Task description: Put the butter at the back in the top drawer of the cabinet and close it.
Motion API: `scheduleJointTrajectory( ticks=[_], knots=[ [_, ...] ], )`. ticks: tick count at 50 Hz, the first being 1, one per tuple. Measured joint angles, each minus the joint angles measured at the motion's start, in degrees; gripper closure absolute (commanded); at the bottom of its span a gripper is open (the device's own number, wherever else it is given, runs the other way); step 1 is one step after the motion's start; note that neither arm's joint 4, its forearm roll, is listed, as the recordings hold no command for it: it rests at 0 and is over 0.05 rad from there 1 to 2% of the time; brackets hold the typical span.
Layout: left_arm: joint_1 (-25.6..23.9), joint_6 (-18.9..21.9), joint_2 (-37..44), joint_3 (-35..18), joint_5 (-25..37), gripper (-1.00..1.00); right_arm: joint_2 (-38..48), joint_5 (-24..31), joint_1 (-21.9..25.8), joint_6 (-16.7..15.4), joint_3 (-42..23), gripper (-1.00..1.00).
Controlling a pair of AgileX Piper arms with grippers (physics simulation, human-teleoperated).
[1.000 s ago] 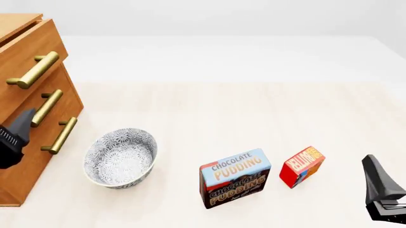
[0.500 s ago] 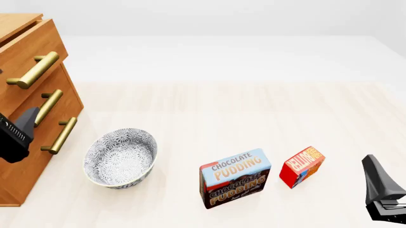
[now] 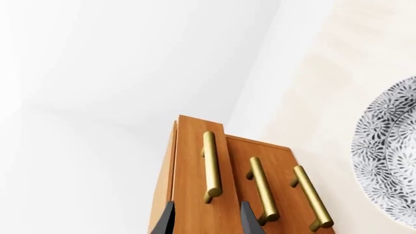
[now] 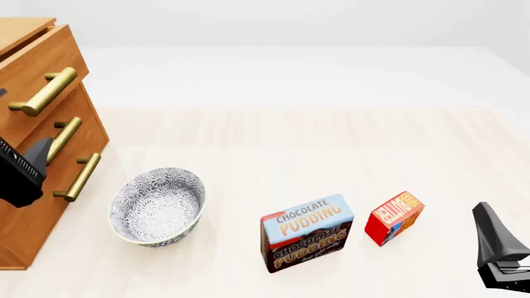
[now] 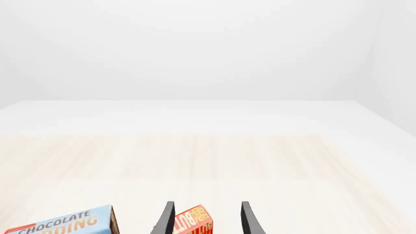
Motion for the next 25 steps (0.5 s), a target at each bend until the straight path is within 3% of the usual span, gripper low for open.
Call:
scheduleJointTrajectory(
  ticks=[25],
  knots=[
    [1.55, 0.20, 2.12, -1.08, -0.55, -1.00, 0.00, 0.00, 0.00, 0.00, 0.00, -1.00]
  ],
)
